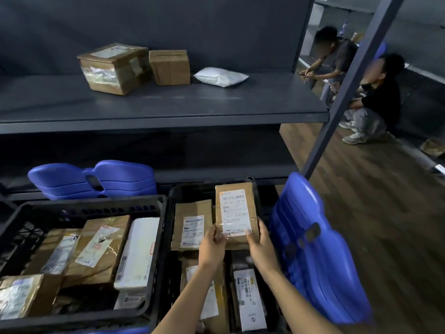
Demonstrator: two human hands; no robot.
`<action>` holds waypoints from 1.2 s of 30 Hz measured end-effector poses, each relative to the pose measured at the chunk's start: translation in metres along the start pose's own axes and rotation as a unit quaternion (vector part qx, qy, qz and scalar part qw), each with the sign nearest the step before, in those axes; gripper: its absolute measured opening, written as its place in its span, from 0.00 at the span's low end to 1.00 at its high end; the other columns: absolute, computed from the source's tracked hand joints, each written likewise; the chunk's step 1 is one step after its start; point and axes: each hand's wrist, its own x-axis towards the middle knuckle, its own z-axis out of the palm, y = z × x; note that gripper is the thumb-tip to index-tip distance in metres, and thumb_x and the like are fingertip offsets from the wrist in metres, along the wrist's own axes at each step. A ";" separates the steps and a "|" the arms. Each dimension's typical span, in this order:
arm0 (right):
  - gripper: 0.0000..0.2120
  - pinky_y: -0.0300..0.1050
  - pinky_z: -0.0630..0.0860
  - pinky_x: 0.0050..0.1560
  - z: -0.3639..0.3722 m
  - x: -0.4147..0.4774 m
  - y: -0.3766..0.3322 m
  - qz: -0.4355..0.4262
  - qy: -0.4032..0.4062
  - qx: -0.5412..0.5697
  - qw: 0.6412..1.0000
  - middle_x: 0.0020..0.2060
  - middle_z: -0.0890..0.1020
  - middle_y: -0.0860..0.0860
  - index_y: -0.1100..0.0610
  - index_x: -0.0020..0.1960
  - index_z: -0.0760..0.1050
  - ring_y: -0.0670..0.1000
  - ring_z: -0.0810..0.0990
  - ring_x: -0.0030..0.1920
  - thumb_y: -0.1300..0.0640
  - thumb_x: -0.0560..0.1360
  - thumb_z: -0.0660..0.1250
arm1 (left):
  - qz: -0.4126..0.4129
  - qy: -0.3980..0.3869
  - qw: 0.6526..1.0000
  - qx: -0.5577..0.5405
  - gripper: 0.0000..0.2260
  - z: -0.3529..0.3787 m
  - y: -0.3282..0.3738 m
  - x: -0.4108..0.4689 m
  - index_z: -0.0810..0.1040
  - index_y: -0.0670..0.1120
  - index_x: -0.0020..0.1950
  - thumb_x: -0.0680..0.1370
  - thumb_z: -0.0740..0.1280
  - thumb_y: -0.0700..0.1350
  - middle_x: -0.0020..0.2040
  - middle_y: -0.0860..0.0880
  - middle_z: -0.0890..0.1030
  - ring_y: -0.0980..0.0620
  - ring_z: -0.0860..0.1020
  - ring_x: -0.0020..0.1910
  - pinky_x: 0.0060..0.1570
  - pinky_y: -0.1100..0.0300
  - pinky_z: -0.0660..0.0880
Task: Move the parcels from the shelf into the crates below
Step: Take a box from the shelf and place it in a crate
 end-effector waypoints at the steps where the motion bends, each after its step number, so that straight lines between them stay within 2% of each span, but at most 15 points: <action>1: 0.27 0.52 0.75 0.60 0.001 0.004 0.004 0.006 -0.007 0.002 1.000 0.65 0.74 0.47 0.47 0.76 0.55 0.50 0.75 0.62 0.49 0.80 0.61 | -0.006 0.003 1.000 0.002 0.16 0.004 -0.004 0.004 0.73 0.41 0.67 0.79 0.65 0.42 0.61 0.46 0.80 0.48 0.78 0.58 0.56 0.55 0.76; 3: 0.27 0.56 0.77 0.58 0.003 0.013 0.014 0.018 -0.014 0.012 1.000 0.63 0.75 0.47 0.46 0.75 0.55 0.50 0.77 0.59 0.50 0.80 0.61 | -0.011 0.015 1.000 0.004 0.19 0.011 -0.010 0.011 0.71 0.42 0.70 0.79 0.65 0.41 0.63 0.47 0.79 0.48 0.77 0.60 0.59 0.55 0.76; 5: 0.26 0.55 0.77 0.58 0.005 0.023 0.025 0.023 -0.017 0.009 1.000 0.62 0.76 0.47 0.48 0.75 0.57 0.50 0.77 0.58 0.52 0.80 0.61 | -0.016 0.032 0.999 0.005 0.21 0.019 -0.016 0.016 0.68 0.42 0.72 0.79 0.65 0.41 0.66 0.47 0.77 0.49 0.77 0.62 0.60 0.56 0.75; 9: 0.25 0.39 0.72 0.59 0.015 0.040 0.048 -0.009 0.006 -0.054 0.998 0.68 0.70 0.51 0.54 0.75 0.60 0.49 0.72 0.65 0.55 0.80 0.61 | -0.041 0.049 0.998 0.021 0.18 0.037 -0.028 0.027 0.70 0.42 0.70 0.80 0.63 0.39 0.63 0.45 0.78 0.52 0.77 0.54 0.51 0.64 0.73; 12: 0.24 0.31 0.70 0.53 0.025 0.051 0.064 -0.034 0.027 -0.112 0.993 0.68 0.67 0.52 0.56 0.76 0.59 0.48 0.72 0.64 0.57 0.81 0.59 | -0.042 0.068 0.996 0.033 0.19 0.046 -0.038 0.040 0.70 0.43 0.71 0.80 0.62 0.38 0.65 0.43 0.74 0.47 0.76 0.60 0.62 0.56 0.74; 14: 0.25 0.34 0.73 0.54 0.031 0.062 0.074 -0.046 0.045 -0.123 0.990 0.68 0.69 0.52 0.56 0.76 0.58 0.48 0.73 0.64 0.57 0.81 0.59 | -0.038 0.065 0.996 0.043 0.21 0.052 -0.044 0.050 0.68 0.44 0.73 0.80 0.62 0.38 0.66 0.42 0.72 0.46 0.75 0.62 0.64 0.55 0.73; 17: 0.26 0.46 0.75 0.61 0.038 0.079 0.088 -0.038 0.064 -0.128 0.989 0.67 0.73 0.54 0.56 0.76 0.57 0.51 0.73 0.66 0.57 0.80 0.59 | -0.030 0.057 0.996 0.063 0.20 0.060 -0.055 0.065 0.68 0.44 0.73 0.80 0.61 0.39 0.61 0.43 0.78 0.44 0.78 0.58 0.59 0.51 0.76; 20: 0.27 0.50 0.74 0.62 0.046 0.094 0.099 -0.003 0.067 -0.125 0.990 0.68 0.73 0.56 0.57 0.77 0.54 0.54 0.74 0.66 0.56 0.81 0.58 | -0.035 0.039 0.996 0.072 0.21 0.066 -0.064 0.080 0.68 0.43 0.73 0.80 0.60 0.39 0.60 0.44 0.80 0.44 0.79 0.57 0.56 0.51 0.78; 23: 0.27 0.48 0.69 0.65 0.053 0.105 0.105 0.022 0.057 -0.107 0.992 0.70 0.70 0.56 0.57 0.78 0.51 0.54 0.70 0.69 0.56 0.82 0.57 | -0.036 0.011 0.996 0.077 0.24 0.067 -0.062 0.086 0.62 0.42 0.76 0.80 0.59 0.38 0.68 0.43 0.75 0.44 0.74 0.65 0.63 0.55 0.73; 26: 0.28 0.46 0.66 0.65 0.054 0.117 0.107 0.042 0.051 -0.080 0.995 0.71 0.68 0.57 0.58 0.78 0.49 0.55 0.69 0.70 0.58 0.82 0.57 | -0.006 -0.007 0.996 0.083 0.26 0.072 -0.060 0.092 0.54 0.41 0.78 0.81 0.58 0.38 0.74 0.43 0.65 0.46 0.66 0.72 0.67 0.60 0.65; 30: 0.28 0.44 0.64 0.64 0.052 0.128 0.108 0.029 0.060 -0.068 0.995 0.71 0.68 0.56 0.58 0.78 0.49 0.54 0.68 0.70 0.58 0.82 0.56 | 0.037 -0.014 0.996 0.084 0.28 0.078 -0.060 0.099 0.52 0.40 0.78 0.81 0.59 0.38 0.76 0.44 0.60 0.47 0.62 0.74 0.69 0.62 0.62; 34: 0.27 0.44 0.68 0.62 0.053 0.132 0.108 0.010 0.065 -0.096 0.993 0.70 0.70 0.55 0.57 0.78 0.48 0.54 0.71 0.68 0.57 0.82 0.55 | 0.039 -0.031 0.994 0.095 0.34 0.082 -0.064 0.106 0.43 0.41 0.79 0.81 0.61 0.40 0.78 0.43 0.53 0.46 0.58 0.77 0.71 0.61 0.60; 36: 0.26 0.42 0.68 0.63 0.054 0.130 0.110 -0.010 0.076 -0.101 0.992 0.68 0.72 0.54 0.56 0.78 0.52 0.52 0.71 0.67 0.57 0.82 0.54 | 0.038 -0.028 0.994 0.103 0.34 0.084 -0.064 0.106 0.43 0.41 0.79 0.81 0.61 0.41 0.78 0.43 0.52 0.46 0.58 0.76 0.71 0.59 0.61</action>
